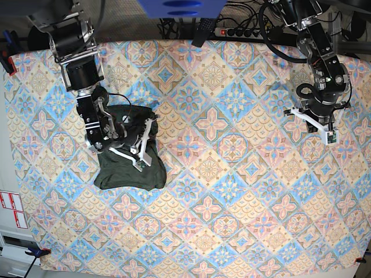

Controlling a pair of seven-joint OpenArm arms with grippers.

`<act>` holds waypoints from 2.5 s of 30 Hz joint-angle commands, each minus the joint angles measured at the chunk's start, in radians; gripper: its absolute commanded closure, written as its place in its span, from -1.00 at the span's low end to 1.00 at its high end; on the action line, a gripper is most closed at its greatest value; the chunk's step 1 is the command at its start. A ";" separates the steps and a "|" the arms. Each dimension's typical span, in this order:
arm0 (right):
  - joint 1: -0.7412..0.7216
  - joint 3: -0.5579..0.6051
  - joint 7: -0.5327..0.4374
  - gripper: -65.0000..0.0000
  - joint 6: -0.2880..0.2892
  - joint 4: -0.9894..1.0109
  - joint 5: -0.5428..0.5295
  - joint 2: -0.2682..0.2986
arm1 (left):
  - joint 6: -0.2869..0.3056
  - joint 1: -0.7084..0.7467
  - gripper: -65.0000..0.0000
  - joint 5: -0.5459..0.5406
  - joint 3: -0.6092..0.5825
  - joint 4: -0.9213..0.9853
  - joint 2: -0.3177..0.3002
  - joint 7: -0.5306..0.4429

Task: Fold the T-shirt properly
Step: 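Press and tuck the bundle's edges with the right gripper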

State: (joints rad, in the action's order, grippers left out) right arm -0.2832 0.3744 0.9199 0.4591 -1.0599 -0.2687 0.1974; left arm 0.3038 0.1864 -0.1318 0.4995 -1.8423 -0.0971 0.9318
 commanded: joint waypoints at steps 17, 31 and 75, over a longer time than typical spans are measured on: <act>-0.004 0.007 0.038 1.00 -0.021 -0.012 0.046 -0.005 | -0.001 -0.005 1.00 -0.004 -0.003 -0.021 -0.008 -0.018; 0.055 -0.008 0.121 1.00 -0.021 -0.322 0.044 -0.086 | -0.001 0.000 1.00 -0.004 -0.003 -0.021 -0.008 -0.018; 0.086 -0.177 0.005 1.00 -0.020 -0.359 0.044 -0.062 | 0.004 0.045 1.00 -0.116 -0.025 -0.021 -0.014 -0.017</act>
State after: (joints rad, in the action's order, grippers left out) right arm -0.1856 0.2028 0.9276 0.4374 -1.4078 -0.2272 0.1287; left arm 0.3054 0.2359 -0.2405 0.4732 -1.8439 -0.0998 0.9352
